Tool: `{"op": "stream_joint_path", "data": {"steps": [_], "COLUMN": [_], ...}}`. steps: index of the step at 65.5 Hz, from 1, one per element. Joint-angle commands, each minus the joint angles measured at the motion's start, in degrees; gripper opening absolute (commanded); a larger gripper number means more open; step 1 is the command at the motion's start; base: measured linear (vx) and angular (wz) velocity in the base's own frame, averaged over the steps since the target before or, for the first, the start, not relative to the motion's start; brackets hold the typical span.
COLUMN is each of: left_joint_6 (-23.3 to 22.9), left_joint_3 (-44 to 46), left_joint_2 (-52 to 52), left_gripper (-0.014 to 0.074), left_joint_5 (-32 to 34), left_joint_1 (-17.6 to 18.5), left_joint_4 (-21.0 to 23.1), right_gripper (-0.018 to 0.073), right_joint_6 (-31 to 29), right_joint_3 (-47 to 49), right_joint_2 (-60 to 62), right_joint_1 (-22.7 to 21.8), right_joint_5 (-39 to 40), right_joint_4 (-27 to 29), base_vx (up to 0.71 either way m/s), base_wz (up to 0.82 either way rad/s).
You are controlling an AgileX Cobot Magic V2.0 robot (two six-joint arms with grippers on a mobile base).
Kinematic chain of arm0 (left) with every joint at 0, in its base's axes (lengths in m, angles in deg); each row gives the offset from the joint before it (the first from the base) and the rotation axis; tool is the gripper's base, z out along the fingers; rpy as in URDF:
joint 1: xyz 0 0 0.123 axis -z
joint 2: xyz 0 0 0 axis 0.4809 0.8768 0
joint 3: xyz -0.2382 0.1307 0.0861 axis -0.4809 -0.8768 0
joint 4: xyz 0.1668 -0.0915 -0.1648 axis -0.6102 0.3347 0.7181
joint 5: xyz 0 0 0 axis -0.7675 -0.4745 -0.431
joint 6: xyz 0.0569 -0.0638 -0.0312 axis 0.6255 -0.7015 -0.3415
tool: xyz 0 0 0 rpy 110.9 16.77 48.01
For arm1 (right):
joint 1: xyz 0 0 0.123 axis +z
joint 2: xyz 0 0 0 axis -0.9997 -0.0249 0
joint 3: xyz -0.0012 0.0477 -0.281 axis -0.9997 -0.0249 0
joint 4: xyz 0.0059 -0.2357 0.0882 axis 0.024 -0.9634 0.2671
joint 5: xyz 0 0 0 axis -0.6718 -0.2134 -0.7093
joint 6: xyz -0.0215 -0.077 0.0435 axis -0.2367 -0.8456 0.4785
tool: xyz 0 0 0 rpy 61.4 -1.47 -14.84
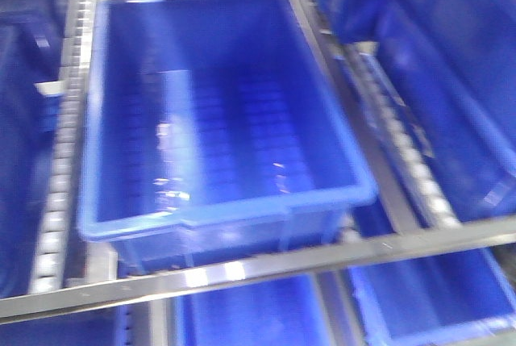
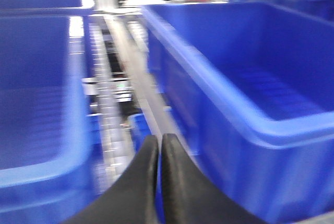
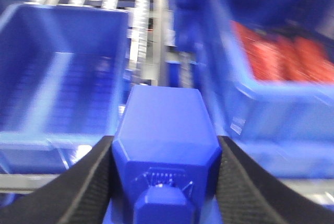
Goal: Pour parts from conveyor to right shelf
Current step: 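Stop facing the empty blue bin on the shelf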
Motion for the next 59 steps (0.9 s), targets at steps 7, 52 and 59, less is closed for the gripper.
{"op": "stream_joint_path", "data": {"steps": [7, 52, 59], "left_joint_6": [-0.49, -0.49, -0.49], "left_joint_3": [1.49, 1.49, 1.49], "left_joint_2": [1.19, 1.19, 1.19], "left_gripper": [-0.0006, -0.0006, -0.0006], "left_joint_5": [4.55, 4.55, 4.55], "left_joint_1": [0.34, 0.34, 0.34], "left_joint_4": [0.35, 0.35, 0.35], "right_gripper": [-0.0005, -0.0005, -0.0005], "right_joint_6": [-0.04, -0.04, -0.04], "right_joint_3": [1.1, 1.1, 1.1], "right_joint_2": [-0.93, -0.93, -0.93], "right_joint_1": [-0.02, -0.02, -0.02], "right_joint_5": [4.71, 4.71, 4.71], "right_joint_4": [-0.22, -0.18, -0.18], "base_vx": [0.13, 0.05, 0.0], "base_wz": [0.49, 0.13, 0.0]}}
